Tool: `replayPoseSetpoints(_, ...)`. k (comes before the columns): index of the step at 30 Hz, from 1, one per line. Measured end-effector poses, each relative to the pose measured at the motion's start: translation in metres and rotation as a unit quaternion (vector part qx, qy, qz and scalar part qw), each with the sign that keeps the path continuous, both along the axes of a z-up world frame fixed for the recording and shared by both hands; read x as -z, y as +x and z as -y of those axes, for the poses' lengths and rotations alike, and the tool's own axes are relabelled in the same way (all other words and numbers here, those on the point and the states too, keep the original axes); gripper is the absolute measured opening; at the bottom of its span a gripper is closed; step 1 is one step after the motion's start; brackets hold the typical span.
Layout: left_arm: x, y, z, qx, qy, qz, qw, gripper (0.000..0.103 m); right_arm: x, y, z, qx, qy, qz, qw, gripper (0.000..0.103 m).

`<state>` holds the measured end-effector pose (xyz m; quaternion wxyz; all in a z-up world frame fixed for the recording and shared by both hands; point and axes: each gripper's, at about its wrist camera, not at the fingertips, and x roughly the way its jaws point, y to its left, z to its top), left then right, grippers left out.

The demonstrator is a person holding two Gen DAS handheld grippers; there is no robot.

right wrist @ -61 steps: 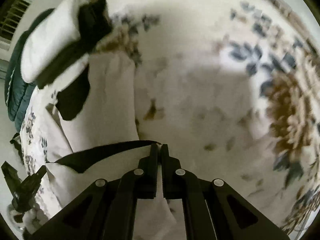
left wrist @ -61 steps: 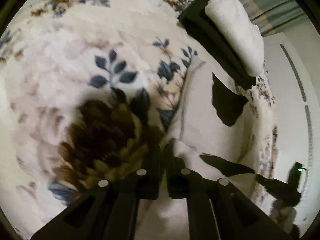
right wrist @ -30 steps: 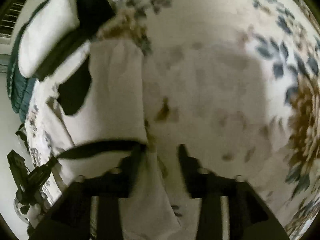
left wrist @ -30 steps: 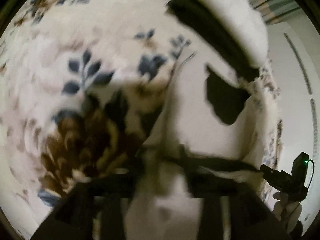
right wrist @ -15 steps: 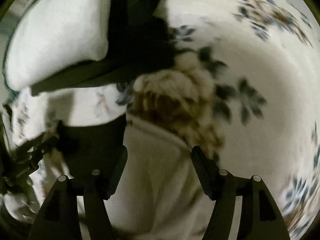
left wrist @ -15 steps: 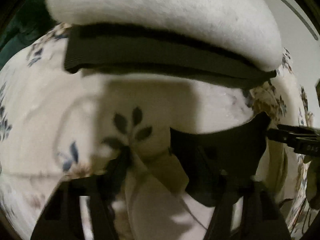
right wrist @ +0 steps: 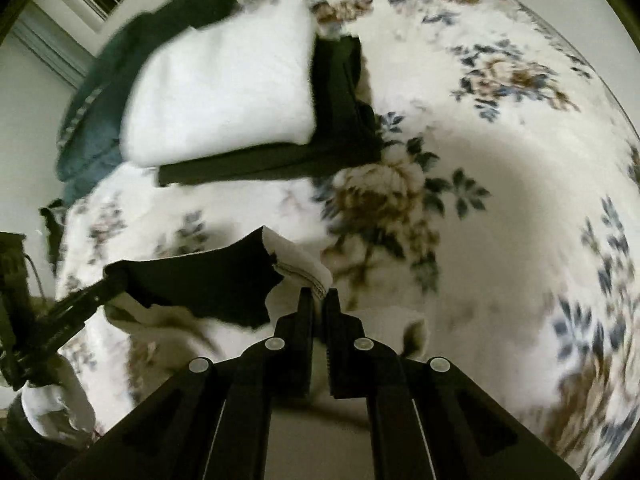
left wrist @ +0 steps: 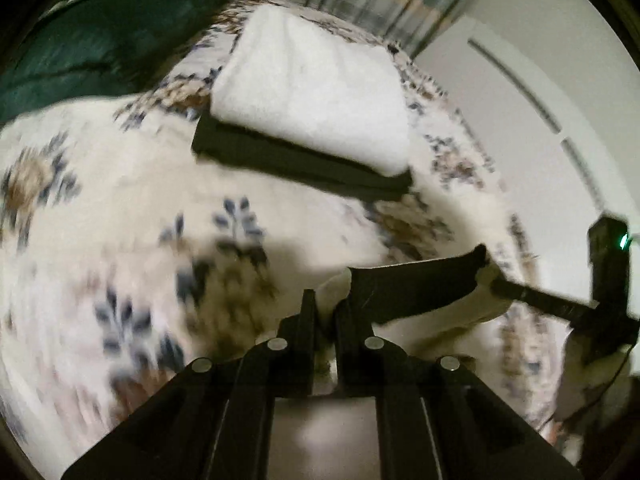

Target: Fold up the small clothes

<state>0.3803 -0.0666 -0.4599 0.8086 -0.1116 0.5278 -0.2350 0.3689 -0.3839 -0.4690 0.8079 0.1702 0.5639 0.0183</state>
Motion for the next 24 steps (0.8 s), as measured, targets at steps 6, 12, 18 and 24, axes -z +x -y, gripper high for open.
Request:
replayPoseSetpoints(6, 0.017, -0.082, -0.032, -0.060, -0.027, -0.060, 0.9960, 0.006, -0.006, -0.124, -0.018, 0.007, 0.029, -0.006, 1.000, 0.005)
replayPoseSetpoints(12, 0.076, -0.148, -0.062, -0.089, -0.033, -0.157, 0.9830, 0.014, 0.050, -0.208, -0.023, 0.003, 0.049, -0.087, 0.995, 0.005)
replayPoseSetpoints(18, 0.079, -0.178, -0.102, -0.141, -0.082, -0.203, 0.9656, 0.054, 0.083, -0.240, -0.014, -0.022, 0.063, -0.171, 0.983, 0.038)
replayPoseSetpoints(24, 0.061, -0.128, -0.112, -0.160, -0.085, -0.156, 0.9710, 0.055, 0.067, -0.250, 0.040, 0.061, 0.099, -0.151, 0.982, 0.045)
